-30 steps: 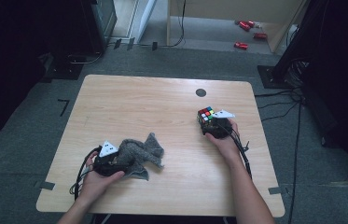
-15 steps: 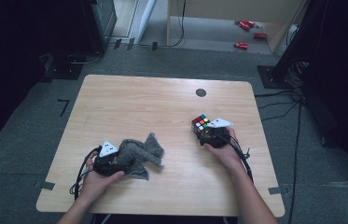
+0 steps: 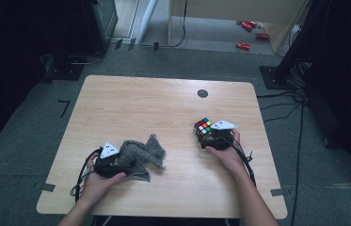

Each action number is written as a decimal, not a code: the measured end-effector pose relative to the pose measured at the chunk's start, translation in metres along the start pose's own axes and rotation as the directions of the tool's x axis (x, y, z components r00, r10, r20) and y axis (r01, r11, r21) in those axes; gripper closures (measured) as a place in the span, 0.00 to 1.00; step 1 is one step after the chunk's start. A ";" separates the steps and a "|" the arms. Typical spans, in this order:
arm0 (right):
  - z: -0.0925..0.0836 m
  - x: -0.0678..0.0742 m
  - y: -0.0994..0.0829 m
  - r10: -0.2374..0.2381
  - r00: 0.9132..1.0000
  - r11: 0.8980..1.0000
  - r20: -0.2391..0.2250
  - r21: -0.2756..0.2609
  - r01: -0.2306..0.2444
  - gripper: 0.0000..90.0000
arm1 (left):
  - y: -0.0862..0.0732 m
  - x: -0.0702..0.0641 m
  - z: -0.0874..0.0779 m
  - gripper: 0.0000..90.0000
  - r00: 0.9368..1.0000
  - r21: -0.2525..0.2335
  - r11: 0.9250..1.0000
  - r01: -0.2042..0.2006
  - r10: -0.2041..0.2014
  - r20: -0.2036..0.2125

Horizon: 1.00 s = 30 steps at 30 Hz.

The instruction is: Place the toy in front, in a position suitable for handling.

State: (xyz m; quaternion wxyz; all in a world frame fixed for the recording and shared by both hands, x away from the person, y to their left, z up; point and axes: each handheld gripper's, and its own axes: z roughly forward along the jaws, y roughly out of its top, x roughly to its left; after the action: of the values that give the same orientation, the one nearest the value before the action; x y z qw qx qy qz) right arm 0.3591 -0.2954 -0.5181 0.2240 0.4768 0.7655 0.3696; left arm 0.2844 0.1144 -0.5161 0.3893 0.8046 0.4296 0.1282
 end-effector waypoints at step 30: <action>-0.035 0.035 0.013 -0.057 0.998 0.996 -0.031 -0.066 0.055 0.38 | 0.001 -0.001 0.001 0.22 1.000 0.028 1.000 -0.014 0.014 -0.003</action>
State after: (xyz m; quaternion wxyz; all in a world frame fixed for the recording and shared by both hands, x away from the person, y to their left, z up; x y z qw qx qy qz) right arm 0.3269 -0.2727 -0.4859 0.2368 0.4415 0.7697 0.3957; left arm 0.2850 0.1129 -0.5154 0.3762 0.8129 0.4263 0.1264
